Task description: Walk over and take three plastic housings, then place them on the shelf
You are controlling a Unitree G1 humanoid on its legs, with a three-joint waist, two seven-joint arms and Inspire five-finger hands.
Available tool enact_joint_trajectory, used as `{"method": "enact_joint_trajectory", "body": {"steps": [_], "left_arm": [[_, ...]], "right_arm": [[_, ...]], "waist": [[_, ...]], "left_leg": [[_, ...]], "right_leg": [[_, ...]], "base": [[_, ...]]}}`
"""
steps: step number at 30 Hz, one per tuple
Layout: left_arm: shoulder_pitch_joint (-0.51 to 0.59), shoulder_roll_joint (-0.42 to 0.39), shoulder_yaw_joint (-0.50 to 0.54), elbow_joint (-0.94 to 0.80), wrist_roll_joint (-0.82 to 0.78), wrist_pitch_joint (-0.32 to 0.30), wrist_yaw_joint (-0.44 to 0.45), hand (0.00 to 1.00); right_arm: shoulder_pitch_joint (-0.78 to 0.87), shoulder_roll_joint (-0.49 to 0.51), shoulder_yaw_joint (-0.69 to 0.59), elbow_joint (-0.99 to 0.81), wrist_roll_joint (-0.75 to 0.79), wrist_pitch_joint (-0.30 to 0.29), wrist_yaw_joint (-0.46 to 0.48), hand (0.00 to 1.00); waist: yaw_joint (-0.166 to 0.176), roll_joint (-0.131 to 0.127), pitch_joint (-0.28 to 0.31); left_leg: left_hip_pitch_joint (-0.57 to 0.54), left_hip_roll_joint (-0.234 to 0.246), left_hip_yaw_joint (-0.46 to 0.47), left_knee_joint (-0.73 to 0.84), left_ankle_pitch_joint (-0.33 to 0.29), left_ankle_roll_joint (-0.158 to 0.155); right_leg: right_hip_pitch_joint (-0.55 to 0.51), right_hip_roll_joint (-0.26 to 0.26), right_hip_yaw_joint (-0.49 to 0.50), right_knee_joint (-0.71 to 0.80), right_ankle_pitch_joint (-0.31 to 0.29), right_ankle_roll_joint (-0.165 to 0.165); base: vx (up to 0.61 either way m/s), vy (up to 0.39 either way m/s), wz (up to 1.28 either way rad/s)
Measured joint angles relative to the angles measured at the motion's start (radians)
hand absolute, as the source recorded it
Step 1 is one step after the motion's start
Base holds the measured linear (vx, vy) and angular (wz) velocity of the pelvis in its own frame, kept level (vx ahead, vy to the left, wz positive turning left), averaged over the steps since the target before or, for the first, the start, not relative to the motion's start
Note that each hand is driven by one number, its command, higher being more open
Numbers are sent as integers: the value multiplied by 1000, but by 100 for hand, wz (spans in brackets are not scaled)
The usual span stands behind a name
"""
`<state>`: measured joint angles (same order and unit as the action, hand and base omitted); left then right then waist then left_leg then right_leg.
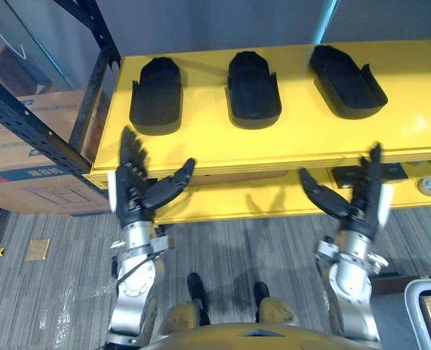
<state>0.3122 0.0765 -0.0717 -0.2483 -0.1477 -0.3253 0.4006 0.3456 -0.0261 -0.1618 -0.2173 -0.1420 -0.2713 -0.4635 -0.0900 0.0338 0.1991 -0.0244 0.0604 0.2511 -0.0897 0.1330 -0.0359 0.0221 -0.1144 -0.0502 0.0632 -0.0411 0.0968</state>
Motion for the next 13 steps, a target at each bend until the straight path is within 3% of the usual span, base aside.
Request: {"method": "enact_joint_trajectory", "body": {"steps": [2,7,9,13], "left_arm": [[47,-11,51,65,46,-36,91,100],[113,-45,116,248,124,-101,277,100],[126,-68,135,327,122,-116,293,100],[113,-91,147,600,104,-95,219,100]], "right_arm": [[35,11,-122,107,-5,-62,-83,100],[89,41,-269,351,103,-99,-177,100],[112,54,-278,431,181,-98,-175,100],[90,75,-278,724,378,-28,-53,100]], "waist": [[-1,-2,-17],[0,-7,-61],[4,-8,-67],[11,-27,-84]], "left_leg": [[0,1,-3,0,-6,-4],[3,4,4,0,-15,-1],[13,6,21,0,-21,-2],[30,4,56,0,-53,-9]], "right_leg": [[3,1,-3,-1,-1,-1],[6,1,-4,1,-4,-5],[18,1,-8,3,-7,-2],[34,-6,-33,7,-26,-12]], "base": [[-3,5,2],[0,0,0],[-13,11,4],[-26,25,18]]}}
